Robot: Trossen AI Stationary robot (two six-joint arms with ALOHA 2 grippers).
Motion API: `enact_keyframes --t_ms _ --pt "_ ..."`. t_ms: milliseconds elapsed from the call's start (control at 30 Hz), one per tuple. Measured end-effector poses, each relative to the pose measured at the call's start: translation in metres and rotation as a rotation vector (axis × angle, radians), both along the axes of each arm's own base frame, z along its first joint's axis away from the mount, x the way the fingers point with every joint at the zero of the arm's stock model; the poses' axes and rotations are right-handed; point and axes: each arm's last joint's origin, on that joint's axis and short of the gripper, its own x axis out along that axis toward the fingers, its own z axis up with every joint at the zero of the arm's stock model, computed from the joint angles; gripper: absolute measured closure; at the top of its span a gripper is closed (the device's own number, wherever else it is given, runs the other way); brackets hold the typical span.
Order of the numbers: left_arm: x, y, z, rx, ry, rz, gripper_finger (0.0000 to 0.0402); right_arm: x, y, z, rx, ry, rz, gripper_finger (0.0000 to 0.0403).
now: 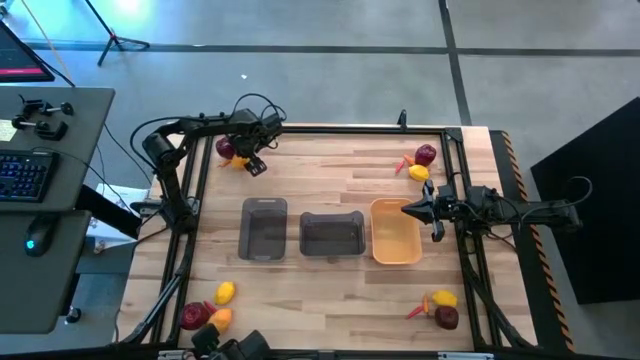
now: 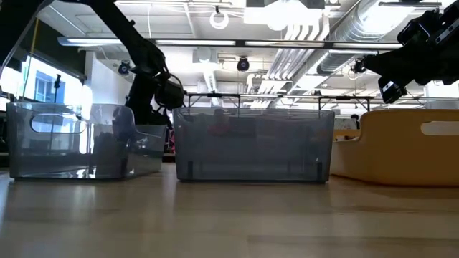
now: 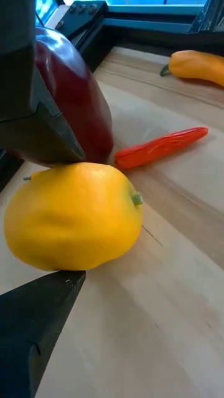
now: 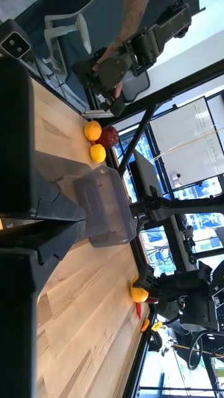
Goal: Sort produce into baskets
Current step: Put the lemon into the right black bin
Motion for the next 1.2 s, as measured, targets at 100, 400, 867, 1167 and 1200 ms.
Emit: enact_keyframes --t_ms 100,400,867,1167,1200 --pt "0.000 0.000 0.000 -0.002 0.001 -0.006 0.0126 0.000 0.000 0.000 0.000 0.000 0.000 0.0402" --pt "0.002 -0.004 0.008 0.003 -0.006 -0.009 0.0227 0.000 0.000 0.000 0.000 0.000 0.000 0.0402" --pt "0.012 -0.057 0.157 0.022 -0.637 -0.003 0.0217 0.000 0.000 0.000 0.000 0.000 0.000 0.0402" --pt "0.038 -0.153 0.167 -0.203 -0.888 -0.242 0.0216 0.000 0.000 0.000 0.000 0.000 0.000 0.0402" --pt "0.046 -0.161 0.163 -0.206 -0.929 -0.266 0.0216 0.000 0.000 0.000 0.000 0.000 0.000 0.0402"
